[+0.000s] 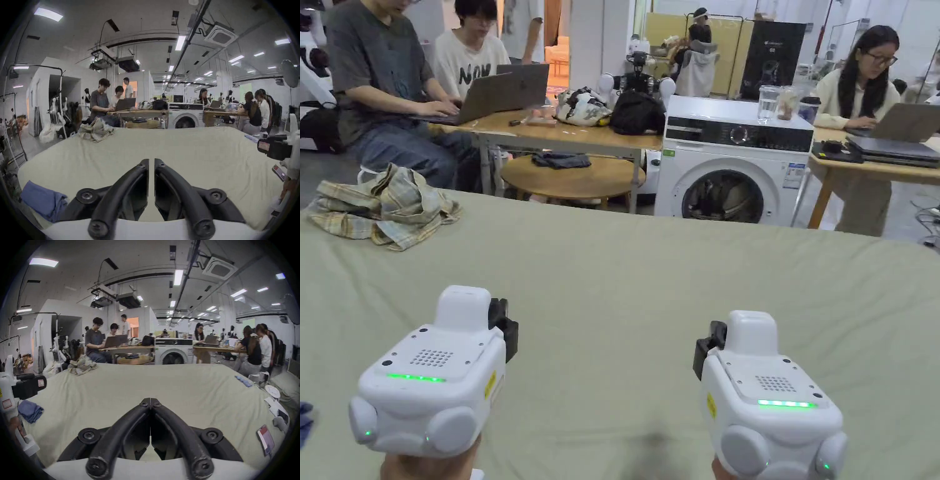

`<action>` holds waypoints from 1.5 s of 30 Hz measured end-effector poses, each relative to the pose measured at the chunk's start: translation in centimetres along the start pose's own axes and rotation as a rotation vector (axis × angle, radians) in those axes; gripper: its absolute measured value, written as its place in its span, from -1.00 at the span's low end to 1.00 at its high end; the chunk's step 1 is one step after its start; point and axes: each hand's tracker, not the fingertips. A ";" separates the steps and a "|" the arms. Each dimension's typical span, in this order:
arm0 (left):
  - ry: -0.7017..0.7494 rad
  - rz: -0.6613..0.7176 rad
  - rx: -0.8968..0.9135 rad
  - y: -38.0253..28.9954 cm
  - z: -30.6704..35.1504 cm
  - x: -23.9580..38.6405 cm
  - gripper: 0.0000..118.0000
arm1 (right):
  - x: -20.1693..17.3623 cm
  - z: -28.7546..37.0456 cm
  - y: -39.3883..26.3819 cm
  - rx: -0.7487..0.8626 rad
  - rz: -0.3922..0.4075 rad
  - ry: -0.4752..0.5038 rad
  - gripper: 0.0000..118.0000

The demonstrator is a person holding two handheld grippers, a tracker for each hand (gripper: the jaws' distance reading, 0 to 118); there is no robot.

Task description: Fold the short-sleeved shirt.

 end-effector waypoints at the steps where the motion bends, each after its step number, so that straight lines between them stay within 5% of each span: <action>1: -0.009 0.007 0.000 0.1 -0.2 0.6 -1.00 | 0.7 0.2 0.0 0.003 -0.002 -0.009 -1.00; 12: -0.066 0.028 0.020 -0.4 -0.4 2.4 -1.00 | 5.1 0.9 -0.6 0.045 -0.032 -0.107 -1.00; 43: -0.009 -0.009 0.021 -0.6 0.3 2.0 -1.00 | 3.9 0.6 -0.7 0.047 -0.035 -0.094 -1.00; 45: 0.005 -0.030 0.014 -0.5 0.2 2.2 -0.84 | 4.0 0.7 -0.7 0.040 -0.030 -0.105 -0.99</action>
